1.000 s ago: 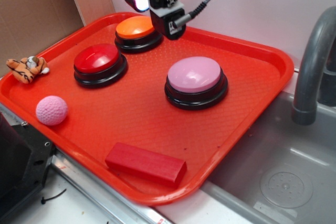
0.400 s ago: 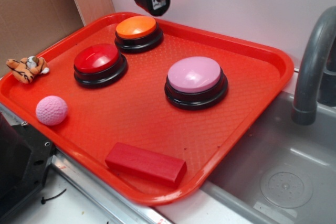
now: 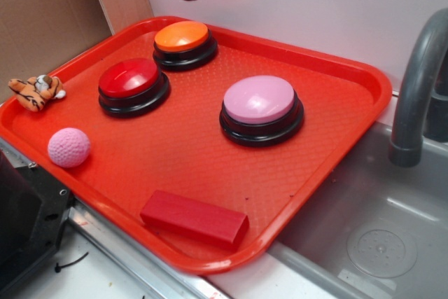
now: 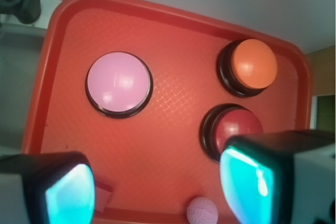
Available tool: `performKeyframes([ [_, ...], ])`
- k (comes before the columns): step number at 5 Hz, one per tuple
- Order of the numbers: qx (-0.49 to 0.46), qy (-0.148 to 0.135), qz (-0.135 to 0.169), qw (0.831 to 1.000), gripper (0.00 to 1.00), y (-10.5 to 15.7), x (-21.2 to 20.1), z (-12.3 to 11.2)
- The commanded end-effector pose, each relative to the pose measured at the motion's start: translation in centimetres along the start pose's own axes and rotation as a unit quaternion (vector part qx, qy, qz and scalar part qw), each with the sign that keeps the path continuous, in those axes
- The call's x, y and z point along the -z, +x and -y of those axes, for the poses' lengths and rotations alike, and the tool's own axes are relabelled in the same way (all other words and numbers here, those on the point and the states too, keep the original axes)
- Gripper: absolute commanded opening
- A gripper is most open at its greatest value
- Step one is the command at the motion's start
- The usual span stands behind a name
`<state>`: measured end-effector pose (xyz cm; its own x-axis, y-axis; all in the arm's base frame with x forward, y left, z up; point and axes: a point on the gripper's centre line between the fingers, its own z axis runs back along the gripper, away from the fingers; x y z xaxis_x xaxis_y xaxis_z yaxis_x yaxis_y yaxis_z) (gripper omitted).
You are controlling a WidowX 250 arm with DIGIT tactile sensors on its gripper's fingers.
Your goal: Push the pink button.
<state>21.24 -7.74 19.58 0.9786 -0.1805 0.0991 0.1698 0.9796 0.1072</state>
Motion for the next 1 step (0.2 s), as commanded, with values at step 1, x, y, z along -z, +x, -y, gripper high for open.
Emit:
performKeyframes([
  [1,-0.002,-0.012,0.045,0.999,1.0,-0.96,-4.02,0.09],
])
